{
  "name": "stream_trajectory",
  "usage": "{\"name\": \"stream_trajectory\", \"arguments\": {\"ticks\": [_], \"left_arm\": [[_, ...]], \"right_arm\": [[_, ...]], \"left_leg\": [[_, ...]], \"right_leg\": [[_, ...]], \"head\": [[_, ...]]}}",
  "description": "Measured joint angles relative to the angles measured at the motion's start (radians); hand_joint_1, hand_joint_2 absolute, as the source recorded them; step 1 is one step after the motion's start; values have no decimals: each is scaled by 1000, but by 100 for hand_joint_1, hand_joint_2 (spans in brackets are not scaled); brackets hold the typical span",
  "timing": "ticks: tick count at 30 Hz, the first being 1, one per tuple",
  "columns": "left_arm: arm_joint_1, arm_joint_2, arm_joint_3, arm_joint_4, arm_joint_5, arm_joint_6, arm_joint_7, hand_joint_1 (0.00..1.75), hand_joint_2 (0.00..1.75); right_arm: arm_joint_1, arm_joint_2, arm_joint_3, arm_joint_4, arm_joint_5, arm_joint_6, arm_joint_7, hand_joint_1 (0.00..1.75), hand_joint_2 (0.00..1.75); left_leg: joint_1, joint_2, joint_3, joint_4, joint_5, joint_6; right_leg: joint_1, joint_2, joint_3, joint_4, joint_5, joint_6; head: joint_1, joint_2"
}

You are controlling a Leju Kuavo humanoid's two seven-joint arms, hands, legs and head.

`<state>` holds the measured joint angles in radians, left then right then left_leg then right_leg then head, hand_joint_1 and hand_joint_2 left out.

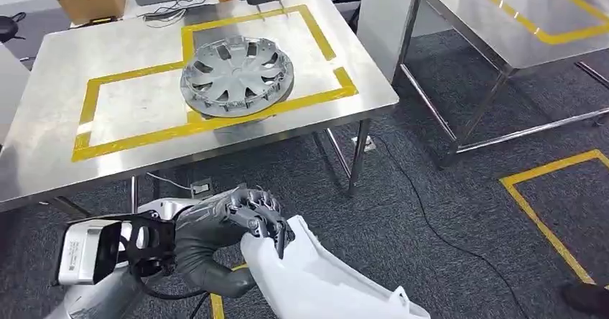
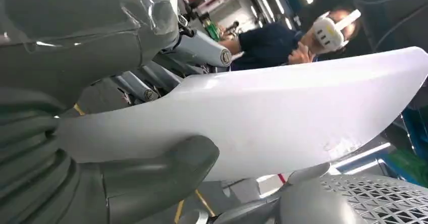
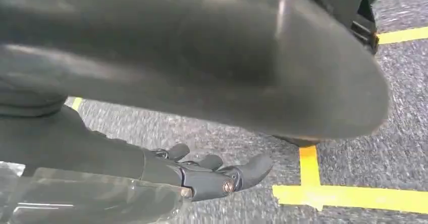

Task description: Take the parts from the cabinet and place them on the table.

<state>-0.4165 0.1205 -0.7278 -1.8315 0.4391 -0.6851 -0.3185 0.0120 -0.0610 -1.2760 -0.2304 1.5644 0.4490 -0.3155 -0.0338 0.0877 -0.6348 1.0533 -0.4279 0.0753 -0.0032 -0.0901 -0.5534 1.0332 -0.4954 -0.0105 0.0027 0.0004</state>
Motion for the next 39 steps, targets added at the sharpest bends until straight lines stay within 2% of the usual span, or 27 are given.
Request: {"name": "stream_trajectory", "arguments": {"ticks": [1, 4, 5, 6, 7, 8, 10, 11, 12, 14, 15, 16, 17, 19, 20, 21, 22, 23, 25, 26, 28, 30, 31, 35, 36, 37, 39], "left_arm": [[-1, -1, 2, -1, 0, 0, 0, 164, 175], [-2, 0, 3, -1, -1, 0, 0, 164, 175], [0, -1, 4, -5, -2, 0, -2, 164, 175], [-1, -2, 4, -6, -3, 0, -4, 164, 175], [-6, -5, 3, -5, -3, 0, -5, 164, 175], [-7, -8, 2, -4, -4, 0, -5, 164, 175], [2, -7, -1, -2, -8, 0, -5, 164, 175], [2, -7, -1, -2, -8, 0, -5, 164, 175], [2, -7, -2, -1, -8, 0, -5, 164, 175], [2, -7, -3, -1, -8, 0, -5, 164, 175], [3, -7, -3, -1, -9, 0, -5, 164, 175], [2, -5, -3, 0, -9, 1, -5, 164, 175], [3, -8, -3, -1, -10, 3, -4, 164, 175], [4, -3, -2, -1, -10, 3, -4, 164, 175], [4, -2, -2, -1, -9, 3, -4, 164, 175], [4, -2, -2, -3, -10, 3, -4, 164, 175], [0, -1, -1, -4, -9, 3, -4, 164, 175], [0, -2, -1, -4, -8, 5, -3, 164, 175], [2, 0, -1, -4, -8, 6, 3, 164, 175], [3, 0, -1, -3, -8, 8, 5, 164, 175], [3, 1, -1, -4, -8, 10, 5, 164, 175], [2, 2, 0, -6, -8, 10, 5, 164, 175], [1, 2, 2, -7, -8, 10, 5, 164, 175], [0, 2, 3, -9, -9, 15, 9, 164, 175], [2, 0, 3, -13, -10, 16, 11, 164, 175], [-4, 0, 3, -13, -10, 19, 11, 164, 175], [-6, -3, 2, -13, -11, 26, 18, 164, 175]], "right_arm": [[1, 10, 0, 4, 0, 0, 0, 0, 0], [-4, 3, 0, 4, -1, 0, 2, 0, 0], [-7, 2, 0, 4, -2, 0, 2, 0, 0], [-8, 1, 0, 4, -1, 0, 2, 0, 0], [-7, 3, 0, 4, -1, 3, 1, 0, 0], [-5, 3, 0, 4, -1, 3, 1, 0, 0], [1, -4, 0, 4, -1, 3, 2, 0, 0], [3, -4, 0, 4, 0, 2, 2, 0, 0], [3, -5, 0, 4, 0, 3, 2, 0, 0], [2, -5, 0, 3, 0, 3, 2, 0, 0], [1, -5, 0, 3, 0, 2, 2, 0, 0], [2, 2, 0, 5, 0, 3, 3, 0, 0], [0, -3, -1, 3, -2, 2, 3, 0, 0], [-4, -6, -1, 2, 0, 2, 5, 0, 0], [-5, -4, -1, 2, 0, 2, 4, 0, 0], [-7, -1, -1, 0, 0, 2, 4, 0, 0], [-5, -6, -1, -2, 0, 3, 4, 0, 0], [-2, -4, -1, -3, 0, 3, 4, 0, 0], [3, -3, -3, -9, -6, 3, 4, 0, 0], [4, -2, -4, -14, -9, 3, 4, 0, 0], [2, 2, -7, -21, -11, 3, 4, 0, 0], [1, 5, -8, -26, -11, 3, 4, 0, 0], [1, 22, -9, -25, -11, 4, 3, 0, 0], [-5, 21, -19, -39, -18, 3, 14, 0, 0], [-5, 23, -19, -47, -19, 5, 17, 0, 0], [-4, 26, -21, -50, -21, 12, 17, 0, 0], [0, 28, -29, -72, -20, 33, 17, 0, 0]], "left_leg": [[-3, 24, 6, -9, -11, 9], [-9, -22, 3, -24, -8, 11], [5, -41, 41, -56, 7, 12], [10, -51, 52, -76, 16, 0], [14, -64, 57, -82, 21, 8], [16, -81, 55, -83, 20, 5], [17, -118, 53, -81, 19, 2], [19, -135, 52, -77, 18, -2], [22, -152, 52, -73, 16, -7], [33, -185, 51, -52, 3, -26], [36, -195, 47, -39, -6, -39], [31, -205, 36, -29, -10, -45], [33, -214, 29, -25, -9, -48], [39, -229, 24, -23, -8, -51], [40, -238, 22, -21, -12, -54], [37, -205, 17, -10, -19, -58], [35, -145, -6, 38, -42, -65], [38, -114, -43, 109, -71, -69], [42, -92, -134, 265, -124, -72], [42, -90, -156, 294, -121, -70], [39, -89, -124, 208, -53, -56], [18, -62, -33, 28, 31, -14], [6, -27, -17, 7, 8, 1], [-3, -50, 0, -28, 10, 8], [19, -54, 30, -65, 25, 1], [15, -60, 46, -83, 27, 4], [16, -72, 49, -85, 27, 3]], "right_leg": [[13, -12, 1, -2, -3, 5], [4, -57, 12, -14, -6, 13], [12, -63, 20, -20, -11, 15], [4, -6, 20, -5, -16, 17], [-1, 47, -6, 47, -37, 15], [-5, 72, -44, 118, -63, 14], [-13, 82, -121, 246, -103, 22], [-16, 82, -132, 255, -95, 32], [-20, 82, -120, 220, -69, 46], [-36, 101, -40, 37, 23, 85], [-40, 132, -23, 3, 21, 87], [-37, 160, -22, -2, 18, 80], [-33, 152, -20, 6, 17, 59], [-28, 137, -22, 7, 14, 47], [-39, 125, -17, 4, 13, 39], [-35, 116, -12, 2, 12, 34], [-35, 105, -6, 2, 7, 24], [-30, 96, -4, 2, 4, 20], [-24, 73, -2, 3, -2, 11], [-21, 63, -1, 3, -4, 8], [-11, 47, 7, 2, -11, 6], [-3, 34, 21, -1, -20, 5], [-1, 26, 25, -4, -22, 7], [2, -4, 35, -23, -24, 20], [3, 4, 39, -21, -32, 20], [0, 48, 27, 10, -41, 22], [-5, 81, -55, 149, -85, 19]], "head": [[6, 0], [2, 0], [2, 0], [5, 0], [3, 0], [8, 0], [9, 0], [10, 0], [9, 0], [9, 0], [9, 0], [19, 0], [16, 0], [11, 0], [11, 0], [10, 0], [-5, 0], [-5, 0], [-5, 0], [-5, 0], [-5, 0], [-5, 0], [5, 0], [2, 0], [3, 0], [5, 0], [8, 0]]}}
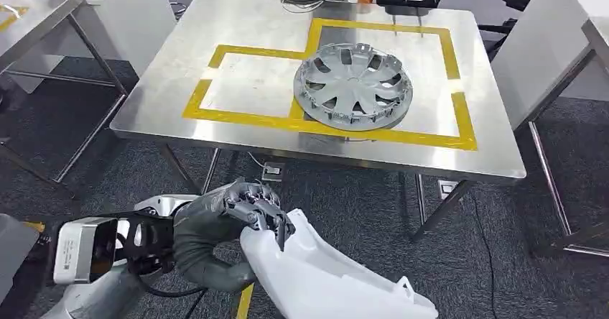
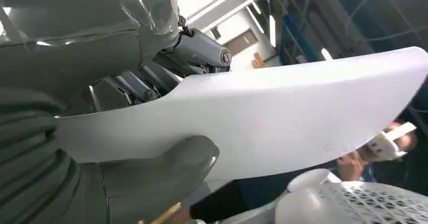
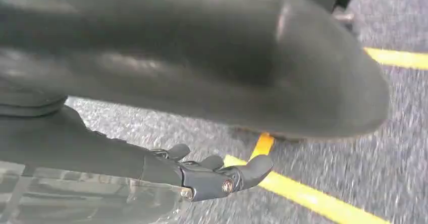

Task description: Take the parts from the cabinet and place them on the table.

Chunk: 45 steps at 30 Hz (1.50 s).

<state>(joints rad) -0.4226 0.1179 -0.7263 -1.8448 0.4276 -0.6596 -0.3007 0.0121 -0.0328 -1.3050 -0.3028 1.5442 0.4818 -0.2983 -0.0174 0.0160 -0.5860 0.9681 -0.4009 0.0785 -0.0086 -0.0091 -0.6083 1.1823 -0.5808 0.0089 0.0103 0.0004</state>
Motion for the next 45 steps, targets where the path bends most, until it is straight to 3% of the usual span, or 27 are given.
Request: {"name": "stream_trajectory", "arguments": {"ticks": [2, 3, 4, 6, 7, 9, 11, 13, 14, 16, 17, 18, 20, 22, 23, 26, 27, 28, 30, 31, 33, 34, 37, 39, 41, 43, 45], "left_arm": [[5, 0, -2, 0, -1, 2, 9, 164, 175], [6, 0, -3, 0, -1, 3, 14, 164, 175], [7, 0, -4, 0, -1, 5, 16, 164, 175], [7, 0, -4, 0, 0, 8, 21, 164, 175], [8, 0, -4, 0, 0, 11, 21, 164, 175], [9, 0, -4, 0, 1, 11, 23, 164, 175], [10, 2, -3, 0, 2, 12, 23, 164, 175], [9, 2, -2, 0, 2, 12, 23, 164, 175], [9, 2, -2, 0, 2, 12, 23, 164, 175], [11, 3, 0, 0, 2, 12, 23, 164, 175], [12, 5, 0, 0, 2, 12, 23, 164, 175], [14, 5, 0, 0, 2, 12, 23, 164, 175], [13, 6, 1, 0, 2, 12, 23, 164, 175], [12, 6, 2, 0, 2, 12, 23, 164, 175], [12, 6, 3, 0, 3, 12, 23, 164, 175], [12, 8, 5, 0, 3, 12, 23, 164, 175], [12, 7, 8, -3, 3, 12, 23, 164, 175], [16, 7, 10, -6, 3, 12, 23, 164, 175], [12, 5, 10, -6, 3, 12, 22, 164, 175], [17, 5, 10, -6, 1, 12, 22, 164, 175], [23, 5, 10, -5, 0, 11, 21, 164, 175], [25, 5, 10, -5, 0, 11, 22, 164, 175], [26, 5, 11, -5, -2, 9, 20, 164, 175], [26, 5, 11, -6, -6, 8, 20, 164, 175], [25, 5, 12, -6, -8, 7, 19, 164, 175], [26, 3, 13, -10, -8, 6, 19, 164, 175], [23, 3, 15, -13, -8, 5, 15, 164, 175]], "right_arm": [[6, 4, -7, -28, 3, 21, 0, 0, 0], [10, 7, -9, -40, 8, 30, 0, 0, 0], [11, 11, -14, -54, 10, 37, 0, 0, 0], [10, 18, -18, -74, 14, 42, -2, 0, 0], [9, 24, -20, -79, 16, 42, -2, 0, 0], [9, 31, -23, -96, 18, 43, -3, 0, 0], [9, 37, -23, -104, 20, 43, -3, 0, 0], [10, 40, -23, -111, 21, 43, -4, 0, 0], [10, 42, -23, -114, 21, 43, -5, 0, 0], [10, 42, -24, -116, 21, 43, -5, 0, 0], [10, 43, -24, -119, 21, 43, -6, 0, 0], [10, 43, -24, -121, 21, 43, -6, 0, 0], [10, 44, -24, -123, 21, 43, -6, 0, 0], [10, 48, -24, -124, 21, 43, -8, 0, 0], [9, 56, -24, -124, 23, 43, -9, 0, 0], [9, 54, -24, -126, 27, 42, -12, 0, 0], [6, 55, -24, -127, 27, 41, -13, 0, 0], [6, 54, -23, -127, 28, 40, -14, 0, 0], [8, 52, -23, -126, 27, 37, -15, 0, 0], [9, 50, -23, -127, 27, 35, -15, 0, 0], [10, 46, -23, -127, 28, 34, -14, 0, 0], [11, 45, -23, -127, 28, 34, -15, 0, 0], [10, 41, -23, -127, 28, 29, -15, 0, 0], [9, 41, -23, -126, 28, 25, -15, 0, 0], [8, 41, -23, -126, 28, 25, -15, 0, 0], [10, 46, -23, -126, 28, 24, -15, 0, 0], [9, 43, -23, -126, 28, 24, -16, 0, 0]], "left_leg": [[1, -16, 0, 1, -4, -3], [5, -23, 2, 3, -7, -8], [10, -29, 3, 8, -12, -15], [23, -36, 3, 34, -30, -36], [19, -38, -4, 50, -43, -49], [18, -41, -14, 66, -51, -57], [24, -41, -13, 65, -51, -59], [29, -31, -25, 95, -76, -70], [29, -27, -50, 151, -103, -74], [30, -22, -137, 316, -166, -79], [30, -22, -172, 371, -176, -79], [30, -22, -183, 376, -162, -77], [28, -22, -137, 261, -84, -65], [16, -17, -53, 86, -16, -36], [12, -10, -46, 75, -34, -30], [1, -16, -45, 64, -38, -27], [1, -19, -16, 40, -32, -23], [12, -18, 0, 19, -21, -25], [11, -16, 13, 8, -19, -16], [9, -17, 14, 9, -23, -15], [6, -23, 15, 11, -29, -14], [6, -25, 18, 12, -33, -15], [9, -30, 37, 25, -60, -28], [0, -31, 36, 40, -85, -39], [3, -31, 41, 38, -92, -46], [7, -29, 45, 49, -108, -55], [14, -27, -14, 164, -142, -71]], "right_leg": [[-8, 4, -83, 117, -23, 11], [-14, 4, -92, 110, -5, 26], [-22, 4, -76, 57, 32, 45], [-39, 4, -5, -120, 123, 85], [-40, 5, 2, -138, 122, 85], [-33, 12, 5, -140, 119, 44], [-28, 12, 4, -140, 120, 30], [-34, 12, 14, -142, 117, 18], [-33, 12, 17, -142, 115, 10], [-31, 11, 19, -142, 111, 4], [-29, 11, 20, -142, 109, 3], [-27, 11, 22, -142, 108, 2], [-22, 12, 28, -142, 105, -1], [-23, 12, 36, -146, 101, -2], [-14, 12, 34, -147, 98, 5], [-25, 6, 39, -160, 98, 22], [-18, 5, 49, -172, 98, 29], [-21, 5, 44, -153, 94, 27], [-16, 8, -12, -45, 50, 14], [-16, 8, -70, 48, 20, 11], [-16, 8, -139, 138, 11, 18], [-17, 8, -140, 122, 27, 26], [-23, 7, -30, -140, 154, 61], [-19, 7, -10, -164, 155, 28], [-11, 7, -8, -163, 147, 12], [-24, 9, 9, -166, 137, -3], [-25, 9, 29, -166, 120, -17]], "head": [[-1, 0], [-1, 0], [-1, 0], [0, 0], [3, 0], [7, 0], [6, 0], [4, 0], [1, 0], [1, 0], [0, 0], [0, 0], [0, 0], [1, 0], [5, 0], [-2, 0], [-2, 0], [0, 0], [0, 0], [2, 0], [1, 0], [1, 0], [2, 0], [0, 0], [2, 0], [2, 0], [-6, 0]]}}
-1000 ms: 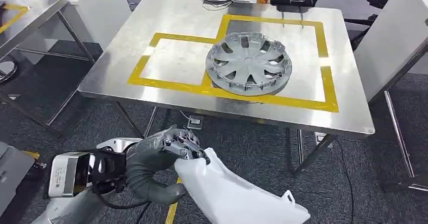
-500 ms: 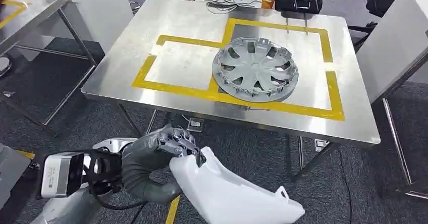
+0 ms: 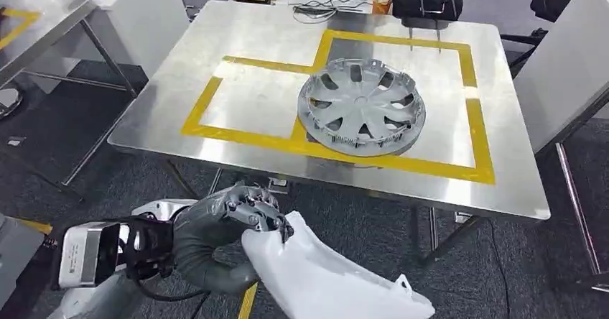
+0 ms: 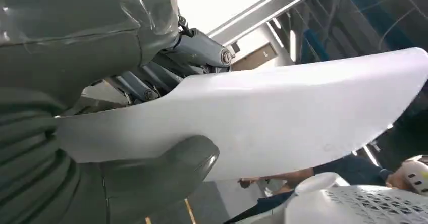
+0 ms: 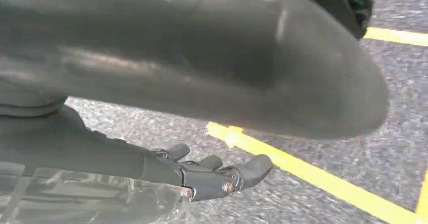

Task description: Take the parts from the cabinet and place them on the table.

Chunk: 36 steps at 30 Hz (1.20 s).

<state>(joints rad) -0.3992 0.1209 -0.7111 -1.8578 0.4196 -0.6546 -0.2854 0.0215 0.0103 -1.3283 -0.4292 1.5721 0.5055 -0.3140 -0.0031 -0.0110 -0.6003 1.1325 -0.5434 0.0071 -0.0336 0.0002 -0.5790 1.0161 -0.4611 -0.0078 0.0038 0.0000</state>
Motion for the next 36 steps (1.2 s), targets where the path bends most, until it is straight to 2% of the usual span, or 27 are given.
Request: {"name": "stream_trajectory", "arguments": {"ticks": [2, 3, 4, 5, 7, 8, 10, 12, 13, 14, 15, 17, 19, 20, 22, 23, 24, 25, 27, 28, 29, 30, 32, 33, 34, 35, 36], "left_arm": [[5, 1, 1, 0, -1, 0, 0, 164, 175], [6, 1, 1, 0, -1, 0, 0, 164, 175], [6, 2, 1, 0, -1, 0, 0, 164, 175], [6, 2, 2, 0, -2, 1, 0, 164, 175], [6, 1, 4, -1, -2, 1, 0, 164, 175], [6, 2, 5, -1, -2, 1, 0, 164, 175], [3, 1, 8, -2, -3, 3, 0, 164, 175], [3, 1, 11, -4, -3, 3, 0, 164, 175], [5, 1, 13, -10, -2, 3, -1, 164, 175], [3, 0, 13, -10, -2, 2, -1, 164, 175], [1, -2, 12, -10, -2, 2, -1, 164, 175], [4, -3, 11, -10, -3, 2, 0, 164, 175], [7, -3, 11, -10, -3, 2, 0, 164, 175], [7, -3, 11, -10, -3, 2, -1, 164, 175], [7, -3, 10, -10, -4, 3, -1, 164, 175], [9, -3, 10, -10, -6, 3, -1, 164, 175], [10, -3, 9, -7, -6, 6, -2, 164, 175], [10, -3, 11, -10, -10, 8, -4, 164, 175], [8, -3, 11, -11, -13, 11, -7, 164, 175], [6, -3, 13, -15, -14, 15, -10, 164, 175], [6, -3, 14, -16, -14, 16, -10, 164, 175], [5, -1, 15, -18, -14, 17, -13, 164, 175], [8, 3, 18, -18, -17, 18, -13, 164, 175], [9, 4, 19, -18, -18, 18, -13, 164, 175], [10, 5, 20, -18, -18, 18, -13, 164, 175], [10, 6, 20, -18, -19, 19, -13, 164, 175], [10, 6, 21, -19, -20, 19, -13, 164, 175]], "right_arm": [[0, 0, 0, 0, 0, 0, 0, 0, 0], [2, 0, 0, 0, 0, 0, 0, 0, 0], [4, 0, 0, 0, 0, 0, 0, 0, 0], [5, 1, 0, 0, 0, 0, 0, 0, 0], [4, 1, 0, 0, 0, 0, 0, 0, 0], [4, 8, 0, 1, 0, 0, 0, 0, 0], [0, 9, 0, 0, 0, 0, 0, 0, 0], [2, 8, 0, 0, 1, 0, -1, 0, 0], [1, 10, 0, 0, 1, 2, -1, 0, 0], [-2, 11, 0, 0, 0, 2, -2, 0, 0], [-4, 9, 0, 0, 0, 2, -2, 0, 0], [-1, 7, 0, -1, 0, 2, -3, 0, 0], [4, 5, 0, 0, 1, 2, -3, 0, 0], [5, 5, 0, 0, 1, 2, -3, 0, 0], [7, 5, 0, 0, 1, 2, -4, 0, 0], [10, 5, -1, 0, 1, 5, -6, 0, 0], [13, 6, -2, -1, 1, 9, -11, 0, 0], [12, 6, -2, -4, 0, 12, -15, 0, 0], [11, 7, -1, -9, 0, 17, -29, 0, 0], [8, 8, 3, -11, 0, 17, -41, 0, 0], [10, 7, 4, -15, 0, 18, -48, 0, 0], [10, 6, 5, -17, 0, 21, -58, 0, 0], [10, 5, 5, -22, -3, 29, -70, 0, 0], [10, 4, 5, -23, -6, 33, -73, 0, 0], [10, 3, 5, -25, -8, 35, -74, 0, 0], [10, 3, 5, -26, -10, 36, -74, 0, 0], [10, 3, 5, -27, -11, 38, -74, 0, 0]], "left_leg": [[9, 1, -114, 168, -44, -11], [11, 4, -155, 210, -39, -13], [13, 5, -170, 200, -8, -11], [13, 6, -161, 149, 43, -8], [8, 6, -102, -34, 174, 11], [0, 6, -78, -89, 192, 24], [-11, 15, -53, -111, 154, 37], [-16, 13, -29, -140, 148, 52], [-5, 9, 0, -165, 151, 58], [-9, 7, 21, -179, 147, 59], [-10, 8, 32, -182, 140, 68], [-12, 4, 48, -183, 119, 69], [-12, -2, 76, -183, 96, 65], [-11, -4, 94, -183, 81, 62], [-11, -5, 130, -182, 54, 54], [-12, -4, 129, -180, 33, 46], [-16, -6, 152, -156, 16, 40], [-18, -9, 138, -158, 0, 31], [-15, -7, 158, -153, -9, 24], [-14, -6, 153, -141, -9, 21], [-10, -1, 128, -97, -1, 14], [-6, 0, 82, -20, -6, 7], [5, 0, -24, 126, -67, -9], [9, 1, -65, 167, -102, -12], [12, 3, -91, 175, -110, -15], [15, 5, -95, 144, -78, -15], [16, 5, -79, 77, -15, -13]], "right_leg": [[1, 0, 17, 0, -18, 0], [1, 1, 28, 0, -28, 2], [2, 1, 42, 0, -38, 4], [2, 2, 57, 0, -49, 6], [3, 3, 94, -3, -73, 10], [1, 3, 100, -9, -84, 14], [1, 3, 109, -30, -93, 29], [3, -2, 139, -37, -69, 57], [0, -1, 131, -25, -73, 58], [-1, -1, 116, 28, -68, 51], [0, 0, 72, 97, -72, 45], [3, 0, -38, 228, -125, 33], [2, 0, -102, 255, -175, 42], [-1, 0, -108, 215, -166, 51], [-6, -1, -93, 82, -78, 82], [-7, -3, -92, -3, 36, 101], [-6, -10, -98, -21, 78, 87], [2, -9, -84, -7, 84, 57], [6, -8, -82, -5, 75, 34], [-5, -3, -72, -8, 73, 29], [-3, -1, -62, -14, 68, 24], [-4, -2, -53, -16, 62, 17], [-4, -1, -42, -16, 51, 8], [-3, 0, -37, -16, 45, 8], [-3, 2, -30, -16, 39, 8], [-3, 4, -21, -16, 33, 10], [-3, 6, -11, -16, 27, 13]], "head": [[-1, 0], [-2, 0], [-2, 0], [-1, 0], [-1, 0], [1, 0], [-1, 0], [-4, 0], [-3, 1], [0, 0], [-1, 0], [-1, 0], [-1, 0], [-1, 0], [0, 0], [0, 0], [0, 0], [1, 0], [-4, 0], [-5, 0], [-6, 0], [-11, 0], [-10, 0], [-10, 0], [-10, 0], [-10, 0], [-10, 0]]}}
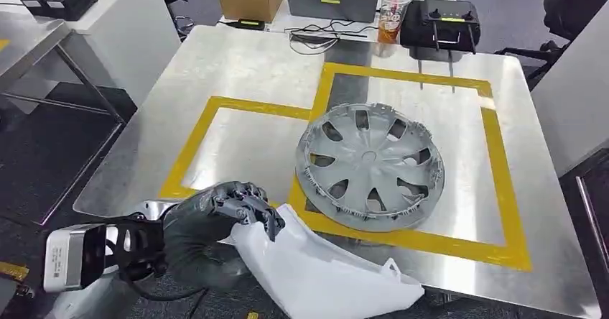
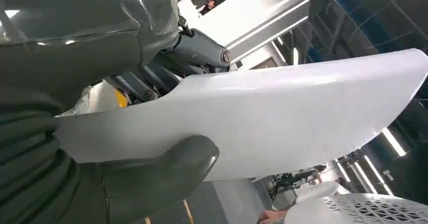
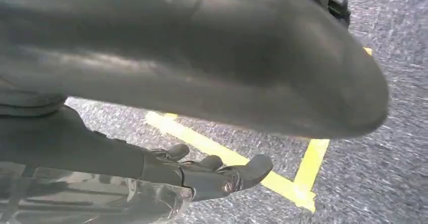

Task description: Take the parts from the cabinet and place them on the table.

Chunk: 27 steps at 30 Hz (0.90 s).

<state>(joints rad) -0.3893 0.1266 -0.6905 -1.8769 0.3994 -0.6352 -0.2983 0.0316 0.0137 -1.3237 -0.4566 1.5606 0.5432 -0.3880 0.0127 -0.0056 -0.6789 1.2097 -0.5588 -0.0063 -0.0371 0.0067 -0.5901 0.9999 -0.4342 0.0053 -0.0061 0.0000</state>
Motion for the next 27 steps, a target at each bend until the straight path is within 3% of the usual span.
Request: {"name": "stream_trajectory", "arguments": {"ticks": [2, 3, 4, 7, 8, 9, 11, 12, 13, 15, 17, 18, 21, 22, 23, 24, 27], "left_arm": [[-1, 0, 1, -6, -1, 1, 0, 164, 175], [-1, 0, 2, -8, -1, 1, 0, 164, 175], [-1, 0, 2, -8, -1, 1, 0, 164, 175], [-1, -2, 4, -11, -2, 1, 0, 164, 175], [-1, -2, 5, -14, -3, 1, 0, 164, 175], [-4, -4, 5, -15, -3, 1, 0, 164, 175], [-2, -5, 4, -15, -4, 1, 0, 164, 175], [0, -5, 3, -15, -7, 0, 0, 164, 175], [0, -4, 3, -14, -9, 0, 0, 164, 175], [-1, -2, 4, -14, -25, -1, -8, 164, 175], [-7, 0, 5, -14, -37, -2, -17, 164, 175], [-9, 1, 5, -14, -47, -3, -23, 164, 175], [-12, 4, 8, -14, -58, -5, -28, 164, 175], [-12, 5, 8, -14, -58, -6, -28, 164, 175], [-15, 5, 8, -14, -59, -9, -29, 164, 175], [-21, 5, 8, -14, -58, -11, -31, 164, 175], [-30, 6, 6, -13, -60, -14, -31, 164, 175]], "right_arm": [[-3, 1, 0, 0, -5, 3, 0, 0, 0], [-6, 3, 0, 0, -5, 5, 0, 0, 0], [-9, 5, -1, 0, -6, 6, 0, 0, 0], [-10, 5, -2, -1, -8, 8, 0, 0, 0], [-9, 5, -3, -1, -8, 8, 0, 0, 0], [-10, 2, -3, -1, -8, 8, 0, 0, 0], [-13, -2, -4, -1, -9, 8, 0, 0, 0], [-12, -5, -5, -1, -9, 8, -1, 0, 0], [-11, -6, -5, -1, -9, 8, -1, 0, 0], [-11, -8, -8, 0, -5, 7, -3, 0, 0], [-13, -14, -10, 0, 0, -1, -8, 0, 0], [-14, -21, -10, 1, 2, -6, -9, 0, 0], [-17, -29, -11, 11, 5, -8, -11, 0, 0], [-17, -30, -11, 16, 5, -8, -11, 0, 0], [-16, -29, -11, 22, 5, -8, -11, 0, 0], [-16, -33, -11, 24, 5, -10, -12, 0, 0], [-16, -36, -13, 35, 4, -19, -12, 0, 0]], "left_leg": [[-1, -3, 59, -168, 125, 12], [-8, -8, 65, -206, 135, 19], [-11, -8, 64, -203, 109, 21], [-16, -8, 79, -211, 137, 39], [-6, -3, 88, -227, 147, 45], [-10, -1, 91, -231, 149, 50], [-16, 3, 90, -231, 148, 55], [-20, 4, 89, -230, 146, 58], [-23, 4, 89, -230, 145, 59], [-30, 3, 84, -209, 134, 61], [-31, 4, 56, -144, 102, 58], [-36, 4, 34, -101, 81, 53], [-31, 5, -18, -11, 41, 36], [-31, 5, -21, -4, 36, 32], [-26, 2, -26, -1, 25, 26], [-25, 3, -36, 32, 4, 16], [-11, 4, -111, 205, -82, -4]], "right_leg": [[0, 6, 15, -2, -7, 5], [3, 9, 17, 1, -10, 9], [6, 13, 14, -2, -12, 13], [5, 16, 21, -10, -15, 36], [2, 12, 14, 1, -22, 35], [4, 6, -4, 41, -47, 29], [6, 5, -81, 198, -114, 15], [7, 5, -120, 274, -136, 14], [7, 5, -140, 309, -138, 19], [8, 5, -115, 244, -101, 28], [14, 1, -51, 112, -56, 26], [20, -1, -56, 120, -66, 10], [29, 0, -100, 196, -97, -6], [28, 1, -103, 196, -97, -9], [16, 1, -97, 188, -93, -11], [16, 3, -93, 183, -91, -14], [13, 7, -92, 183, -91, -14]], "head": [[0, 0], [1, 0], [2, 0], [1, 0], [2, 0], [4, 0], [5, 0], [5, 0], [5, 0], [5, 0], [5, 0], [2, 0], [3, 0], [3, 0], [3, 0], [3, 0], [2, 0]]}}
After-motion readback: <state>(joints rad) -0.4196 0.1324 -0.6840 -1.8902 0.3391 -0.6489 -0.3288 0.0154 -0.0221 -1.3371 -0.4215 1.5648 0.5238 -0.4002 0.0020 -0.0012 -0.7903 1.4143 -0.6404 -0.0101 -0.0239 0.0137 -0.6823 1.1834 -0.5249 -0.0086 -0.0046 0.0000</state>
